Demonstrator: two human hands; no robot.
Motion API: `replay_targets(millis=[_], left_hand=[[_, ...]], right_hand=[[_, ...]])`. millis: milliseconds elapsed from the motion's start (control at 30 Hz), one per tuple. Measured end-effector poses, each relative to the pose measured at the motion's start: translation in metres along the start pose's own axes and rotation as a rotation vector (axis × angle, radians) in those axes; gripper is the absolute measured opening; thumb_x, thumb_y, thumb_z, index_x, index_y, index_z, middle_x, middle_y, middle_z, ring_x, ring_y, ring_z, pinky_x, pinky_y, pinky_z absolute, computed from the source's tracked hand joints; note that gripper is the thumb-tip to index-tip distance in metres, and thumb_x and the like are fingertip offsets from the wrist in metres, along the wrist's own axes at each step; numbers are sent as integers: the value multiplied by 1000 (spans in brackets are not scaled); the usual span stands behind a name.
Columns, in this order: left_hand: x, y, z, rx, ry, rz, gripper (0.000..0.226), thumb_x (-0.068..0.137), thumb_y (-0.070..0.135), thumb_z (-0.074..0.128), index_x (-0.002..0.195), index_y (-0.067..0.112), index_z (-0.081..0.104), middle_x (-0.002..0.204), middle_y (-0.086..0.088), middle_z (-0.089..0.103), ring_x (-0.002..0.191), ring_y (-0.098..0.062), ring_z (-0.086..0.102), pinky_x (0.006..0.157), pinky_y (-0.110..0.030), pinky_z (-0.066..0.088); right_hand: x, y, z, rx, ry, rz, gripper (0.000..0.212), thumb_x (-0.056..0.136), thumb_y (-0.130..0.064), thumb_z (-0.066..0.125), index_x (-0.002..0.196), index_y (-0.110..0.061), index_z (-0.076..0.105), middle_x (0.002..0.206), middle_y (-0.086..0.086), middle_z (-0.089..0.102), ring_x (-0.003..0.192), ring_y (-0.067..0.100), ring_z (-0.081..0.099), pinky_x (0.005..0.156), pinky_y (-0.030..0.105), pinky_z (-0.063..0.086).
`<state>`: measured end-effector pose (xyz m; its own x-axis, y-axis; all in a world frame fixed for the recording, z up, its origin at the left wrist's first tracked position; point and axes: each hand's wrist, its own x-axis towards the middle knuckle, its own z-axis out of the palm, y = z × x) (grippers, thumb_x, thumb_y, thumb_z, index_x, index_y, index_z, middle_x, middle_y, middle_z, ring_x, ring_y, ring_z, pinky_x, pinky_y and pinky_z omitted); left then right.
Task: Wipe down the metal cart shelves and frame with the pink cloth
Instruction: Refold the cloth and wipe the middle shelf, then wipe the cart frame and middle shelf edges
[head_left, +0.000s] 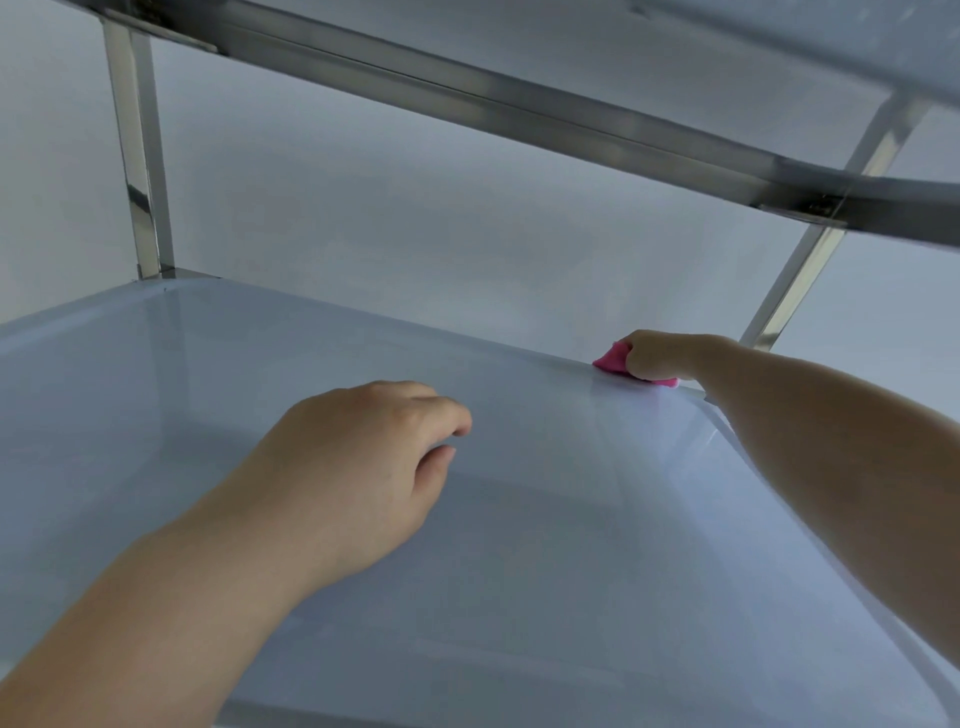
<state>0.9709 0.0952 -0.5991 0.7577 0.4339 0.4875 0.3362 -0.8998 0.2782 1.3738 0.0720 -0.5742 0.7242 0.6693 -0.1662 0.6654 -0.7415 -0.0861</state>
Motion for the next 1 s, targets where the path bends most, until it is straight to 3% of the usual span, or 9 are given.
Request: replay_targets(millis=[200,267,367,467,567,667,800,900,1000], left_hand=[[3,4,5,-4,-23,8,38,79,38,32,104,33,61,99,17,62,92,-11,59,72,-30,47],[3,5,5,8,-30,10,40,79,39,30,105,34,59,100,17,61,93,-10,58,74,-30,47],[4,6,2,4,-27,11,39,80,39,31,105,34,60,98,16,62,91,-11,59,73,-31,49],[3,7,0,11,-32,4,37,80,38,33,104,33,61,97,16,63,89,-12,60,72,-33,50],[1,5,-3,19,-49,-11,37,80,38,31,104,34,60,97,16,61,90,-10,59,73,-31,48],[0,0,-9,47,-58,-34,38,84,40,28,109,36,56,104,18,59,97,-7,56,78,-28,46],[-6,-15,-21,71,-38,-81,26,93,36,36,111,36,54,108,18,57,100,-5,54,81,-28,45],[-15,-29,-35,90,0,-146,21,93,31,44,110,35,56,108,18,58,100,-6,54,81,-27,45],[-25,-44,-51,82,112,-232,19,91,28,49,106,31,58,105,16,61,100,-10,57,80,-29,46]], right_hand=[[-3,26,-2,-18,-7,32,33,98,-33,44,109,-14,67,106,11,66,86,25,61,72,29,45],[-7,31,-3,-19,-10,44,32,99,-30,42,111,-13,66,104,10,66,80,21,57,68,25,43],[-17,30,-4,-44,-15,99,36,101,-24,36,116,-5,62,81,5,55,62,16,48,52,23,34],[-21,28,-3,-43,-29,132,37,102,-16,31,123,2,56,72,3,43,58,14,40,50,20,29],[-16,27,-4,50,19,96,34,98,-23,42,111,-1,64,77,9,55,59,19,49,48,23,36],[-15,10,-5,205,141,43,27,93,-13,43,100,-3,67,72,8,54,55,20,45,41,19,32],[-15,-42,-13,406,235,-120,49,83,4,28,103,-16,68,77,9,56,55,19,44,38,17,29],[-31,-96,-17,531,227,-253,58,77,8,25,101,-20,69,79,11,59,50,17,40,34,16,26],[-65,-151,-13,658,192,-409,59,72,12,25,98,-17,69,66,8,55,45,16,37,37,17,25]])
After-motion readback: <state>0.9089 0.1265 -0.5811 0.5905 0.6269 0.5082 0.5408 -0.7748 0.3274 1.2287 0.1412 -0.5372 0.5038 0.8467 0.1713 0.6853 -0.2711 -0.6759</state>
